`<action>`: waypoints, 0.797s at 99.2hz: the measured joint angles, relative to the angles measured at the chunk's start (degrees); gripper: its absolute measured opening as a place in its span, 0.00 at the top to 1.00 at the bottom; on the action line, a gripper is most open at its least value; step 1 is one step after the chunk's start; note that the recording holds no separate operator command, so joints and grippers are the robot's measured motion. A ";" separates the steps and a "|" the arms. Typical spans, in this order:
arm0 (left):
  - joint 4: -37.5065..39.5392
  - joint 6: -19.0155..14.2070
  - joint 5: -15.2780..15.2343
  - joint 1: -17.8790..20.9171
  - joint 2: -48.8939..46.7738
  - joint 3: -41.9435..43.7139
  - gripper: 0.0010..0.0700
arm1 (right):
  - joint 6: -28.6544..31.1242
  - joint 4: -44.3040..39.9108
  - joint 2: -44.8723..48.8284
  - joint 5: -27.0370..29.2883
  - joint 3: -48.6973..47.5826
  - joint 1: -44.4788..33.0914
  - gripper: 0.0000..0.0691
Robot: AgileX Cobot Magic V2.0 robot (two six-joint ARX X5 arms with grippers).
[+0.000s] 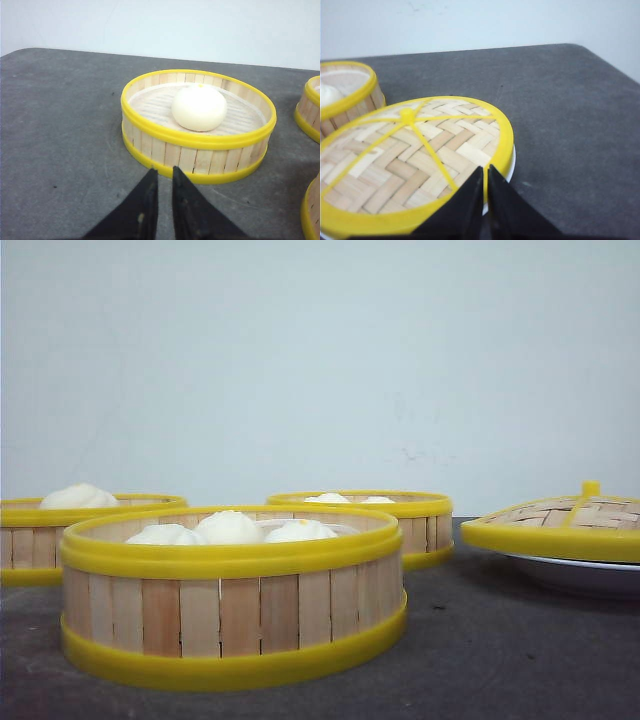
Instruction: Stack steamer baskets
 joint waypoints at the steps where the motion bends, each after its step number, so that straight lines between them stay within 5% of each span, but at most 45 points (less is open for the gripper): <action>1: 0.00 0.00 0.00 0.00 0.00 0.00 0.98 | 0.20 0.00 0.00 0.00 0.00 0.00 0.99; 55: -0.13 -8.61 -1.49 0.00 0.02 0.24 0.98 | 13.49 -0.37 0.04 -0.42 1.27 0.00 0.99; 79: 0.31 -12.61 -3.63 0.00 4.96 10.08 0.98 | 15.85 0.42 6.16 -0.02 12.22 0.00 0.99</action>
